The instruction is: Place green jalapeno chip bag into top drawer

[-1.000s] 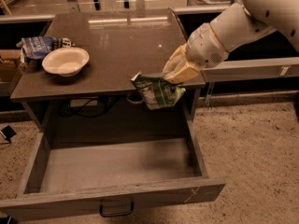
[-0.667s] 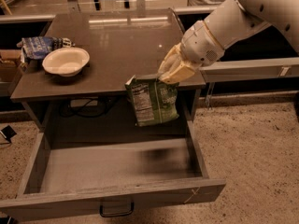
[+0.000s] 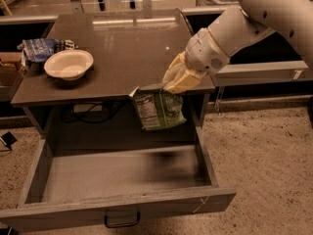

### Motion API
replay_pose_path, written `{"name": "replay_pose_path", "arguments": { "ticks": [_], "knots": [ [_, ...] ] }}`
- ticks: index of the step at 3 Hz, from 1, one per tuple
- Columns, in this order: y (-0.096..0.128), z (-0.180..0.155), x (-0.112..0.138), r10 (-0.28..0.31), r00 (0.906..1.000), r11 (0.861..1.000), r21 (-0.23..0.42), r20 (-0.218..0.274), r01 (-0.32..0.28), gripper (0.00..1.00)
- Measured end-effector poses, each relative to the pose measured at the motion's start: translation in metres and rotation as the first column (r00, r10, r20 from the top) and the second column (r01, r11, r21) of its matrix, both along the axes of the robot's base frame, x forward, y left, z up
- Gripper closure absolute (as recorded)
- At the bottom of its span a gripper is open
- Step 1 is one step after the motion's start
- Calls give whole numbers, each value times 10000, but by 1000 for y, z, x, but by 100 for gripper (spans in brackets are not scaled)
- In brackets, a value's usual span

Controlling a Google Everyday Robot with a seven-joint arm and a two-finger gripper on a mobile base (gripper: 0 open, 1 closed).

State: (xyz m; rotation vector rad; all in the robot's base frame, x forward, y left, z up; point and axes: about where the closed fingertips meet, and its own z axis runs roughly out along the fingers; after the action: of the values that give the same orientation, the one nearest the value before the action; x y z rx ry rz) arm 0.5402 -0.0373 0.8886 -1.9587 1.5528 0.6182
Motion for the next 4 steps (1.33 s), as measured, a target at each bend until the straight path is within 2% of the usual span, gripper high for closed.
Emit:
{"name": "replay_pose_path", "arguments": {
  "ticks": [1,2,4],
  "knots": [
    [0,-6,-1,-110,9999,9999,57,-20,110,100],
    [-3,-38,-8,-755,9961,9969,170,-449,763,100],
    [-2,-70,-16,-1049,9881,9941,139,-1129,1072,100]
  ]
}}
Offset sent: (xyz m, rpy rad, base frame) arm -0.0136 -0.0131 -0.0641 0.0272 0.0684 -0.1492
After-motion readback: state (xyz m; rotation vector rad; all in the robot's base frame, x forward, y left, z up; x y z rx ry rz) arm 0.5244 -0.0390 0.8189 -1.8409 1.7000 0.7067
